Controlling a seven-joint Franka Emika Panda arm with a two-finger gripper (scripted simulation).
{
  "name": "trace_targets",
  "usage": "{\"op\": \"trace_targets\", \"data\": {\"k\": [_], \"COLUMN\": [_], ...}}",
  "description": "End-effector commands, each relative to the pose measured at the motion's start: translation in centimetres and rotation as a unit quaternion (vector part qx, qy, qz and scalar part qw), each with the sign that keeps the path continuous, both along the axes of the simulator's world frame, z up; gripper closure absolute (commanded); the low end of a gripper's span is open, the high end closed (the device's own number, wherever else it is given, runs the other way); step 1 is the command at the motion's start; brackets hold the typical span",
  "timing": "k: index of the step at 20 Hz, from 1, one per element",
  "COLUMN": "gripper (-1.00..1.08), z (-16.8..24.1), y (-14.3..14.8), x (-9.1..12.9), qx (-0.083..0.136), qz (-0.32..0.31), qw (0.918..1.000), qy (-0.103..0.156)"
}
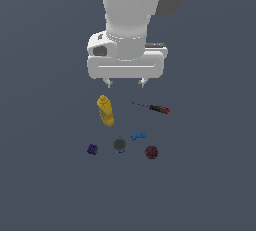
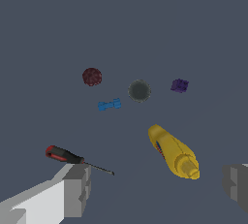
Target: Pick up a designated object from a clutter of objects.
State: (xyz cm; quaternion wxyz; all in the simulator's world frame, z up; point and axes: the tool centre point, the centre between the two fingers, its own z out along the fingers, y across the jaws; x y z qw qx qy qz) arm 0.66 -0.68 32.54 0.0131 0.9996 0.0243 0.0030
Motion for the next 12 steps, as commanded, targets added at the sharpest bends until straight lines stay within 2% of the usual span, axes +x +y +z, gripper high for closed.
{"op": "trace_targets", "data": {"k": [1, 12], "gripper": [-0.92, -0.92], "z": [0.0, -1.6], "y": [0.0, 2.1], "x": [0.0, -0.6], "qx": [0.0, -0.006], "qz": [0.0, 0.03], "qw": [1.0, 0.9992], "qy": [0.0, 0.026]}}
